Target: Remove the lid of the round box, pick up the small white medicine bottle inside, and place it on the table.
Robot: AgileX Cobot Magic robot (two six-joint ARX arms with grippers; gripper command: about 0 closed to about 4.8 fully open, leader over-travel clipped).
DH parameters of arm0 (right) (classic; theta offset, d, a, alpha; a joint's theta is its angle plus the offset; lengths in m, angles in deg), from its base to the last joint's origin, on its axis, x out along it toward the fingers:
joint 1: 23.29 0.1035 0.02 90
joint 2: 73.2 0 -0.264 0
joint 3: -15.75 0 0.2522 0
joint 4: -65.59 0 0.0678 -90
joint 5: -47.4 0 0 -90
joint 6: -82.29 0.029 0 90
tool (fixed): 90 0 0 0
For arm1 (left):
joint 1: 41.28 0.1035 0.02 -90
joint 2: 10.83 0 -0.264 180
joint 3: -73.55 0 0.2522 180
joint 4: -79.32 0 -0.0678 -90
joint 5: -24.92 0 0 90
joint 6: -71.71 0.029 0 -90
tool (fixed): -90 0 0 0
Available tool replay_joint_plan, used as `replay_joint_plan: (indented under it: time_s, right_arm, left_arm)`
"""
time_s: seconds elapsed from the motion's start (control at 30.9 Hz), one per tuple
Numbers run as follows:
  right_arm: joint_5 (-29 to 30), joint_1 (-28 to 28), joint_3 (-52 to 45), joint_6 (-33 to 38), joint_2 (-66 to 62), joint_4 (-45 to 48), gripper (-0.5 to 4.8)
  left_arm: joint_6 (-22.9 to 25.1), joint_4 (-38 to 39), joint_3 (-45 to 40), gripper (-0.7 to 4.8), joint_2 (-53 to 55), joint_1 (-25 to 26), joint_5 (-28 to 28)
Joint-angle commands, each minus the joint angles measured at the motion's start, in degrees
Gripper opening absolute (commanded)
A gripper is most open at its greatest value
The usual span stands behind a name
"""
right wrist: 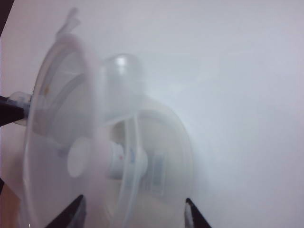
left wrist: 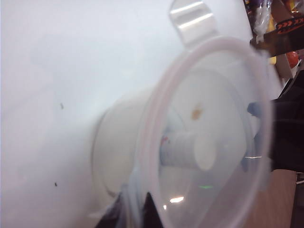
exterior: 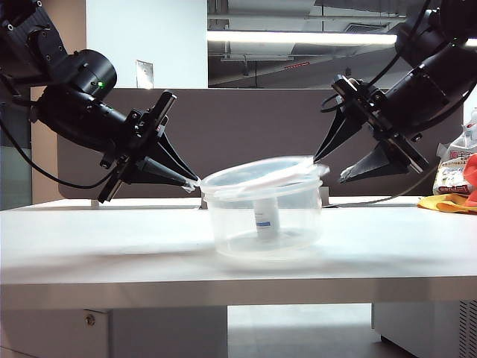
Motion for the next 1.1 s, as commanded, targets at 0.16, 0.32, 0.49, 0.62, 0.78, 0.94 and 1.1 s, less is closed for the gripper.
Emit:
replay_joint_plan:
  time_s: [0.16,0.32,0.49,0.62,0.78,0.94,1.1]
  right_arm:
    - [0.35,0.04,0.13,0.22,0.24,0.76,2.61]
    - [0.33,0.04,0.13,0.20,0.24,0.79,2.61]
    - [0.33,0.04,0.13,0.17,0.24,0.79,2.61]
    - [0.33,-0.02,0.13,0.17,0.24,0.79,2.62]
    - [0.31,-0.02,0.13,0.17,0.24,0.81,2.61]
    - [0.31,-0.09,0.13,0.15,0.24,0.85,2.62]
    - [-0.07,-0.09,0.13,-1.11,0.24,1.01,2.62]
  left_arm:
    - [0.15,-2.05,0.02,-0.05,-0.11,0.07,-2.49]
    - [-2.95,-5.81,0.02,-0.05,-0.15,0.07,-3.43]
    - [-6.71,-11.06,0.04,-0.05,-0.22,0.07,-5.79]
    - [-10.82,-16.55,0.07,-0.05,-0.39,0.09,-8.76]
    - [-16.70,-23.23,0.83,-0.05,-0.46,0.07,-13.27]
    - [-19.39,-25.99,3.28,-0.05,-0.48,0.07,-16.70]
    - [-20.68,-26.12,7.28,-0.05,-0.48,0.07,-16.83]
